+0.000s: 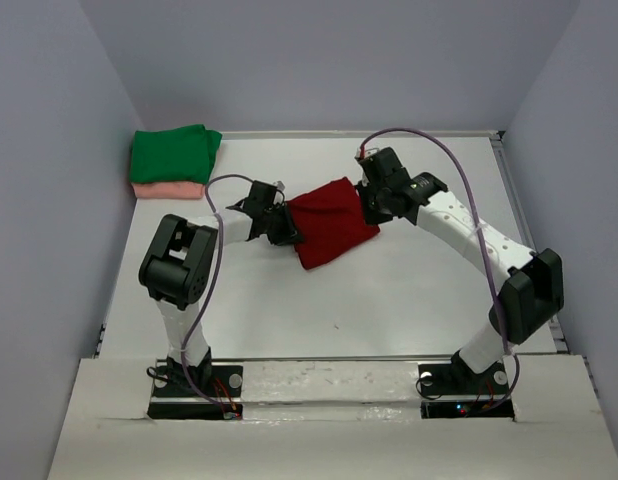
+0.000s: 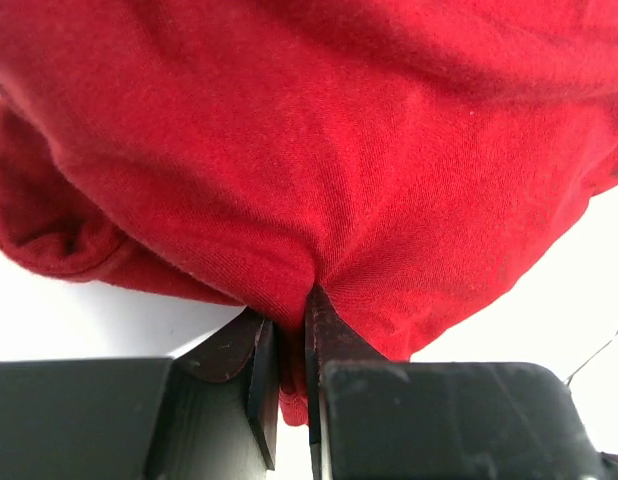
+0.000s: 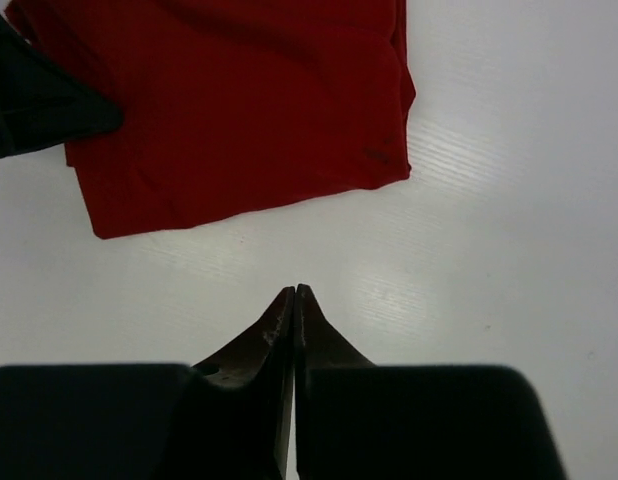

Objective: Fold and stack the t-shirts
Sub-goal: Fold the tshirt, then neatly place the folded tshirt to the corner

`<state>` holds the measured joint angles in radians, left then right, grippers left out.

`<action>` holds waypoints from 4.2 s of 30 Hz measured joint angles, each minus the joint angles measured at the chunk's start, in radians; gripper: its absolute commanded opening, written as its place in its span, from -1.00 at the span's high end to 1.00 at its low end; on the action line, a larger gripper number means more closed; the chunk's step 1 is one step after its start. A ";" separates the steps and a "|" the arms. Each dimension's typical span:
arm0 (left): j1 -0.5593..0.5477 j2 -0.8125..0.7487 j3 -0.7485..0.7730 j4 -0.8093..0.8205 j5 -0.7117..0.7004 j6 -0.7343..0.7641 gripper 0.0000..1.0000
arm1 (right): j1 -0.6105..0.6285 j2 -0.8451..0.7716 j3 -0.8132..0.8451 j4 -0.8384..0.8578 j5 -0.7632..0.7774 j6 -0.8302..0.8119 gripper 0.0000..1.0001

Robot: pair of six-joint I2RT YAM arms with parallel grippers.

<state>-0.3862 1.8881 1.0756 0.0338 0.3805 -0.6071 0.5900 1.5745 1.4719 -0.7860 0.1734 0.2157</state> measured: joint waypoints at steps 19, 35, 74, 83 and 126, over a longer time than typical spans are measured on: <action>0.000 -0.093 -0.059 -0.076 -0.029 0.011 -0.45 | -0.003 0.440 0.250 0.101 -0.057 -0.035 1.00; 0.000 -0.136 -0.060 -0.157 -0.091 0.024 -0.60 | -0.065 0.528 0.268 0.113 -0.072 -0.044 1.00; 0.022 -0.289 -0.022 -0.307 -0.224 0.047 -0.60 | -0.038 0.277 -0.271 0.357 -0.138 0.184 1.00; 0.035 -0.258 -0.053 -0.279 -0.214 0.050 -0.60 | 0.051 0.232 -0.276 0.277 -0.137 0.217 1.00; 0.115 -0.068 -0.191 0.241 0.254 -0.033 -0.46 | 0.053 -0.228 0.010 0.029 -0.012 0.102 1.00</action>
<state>-0.2710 1.8206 0.8848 0.2752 0.6346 -0.6403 0.6430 1.3468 1.4818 -0.7567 0.1616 0.3176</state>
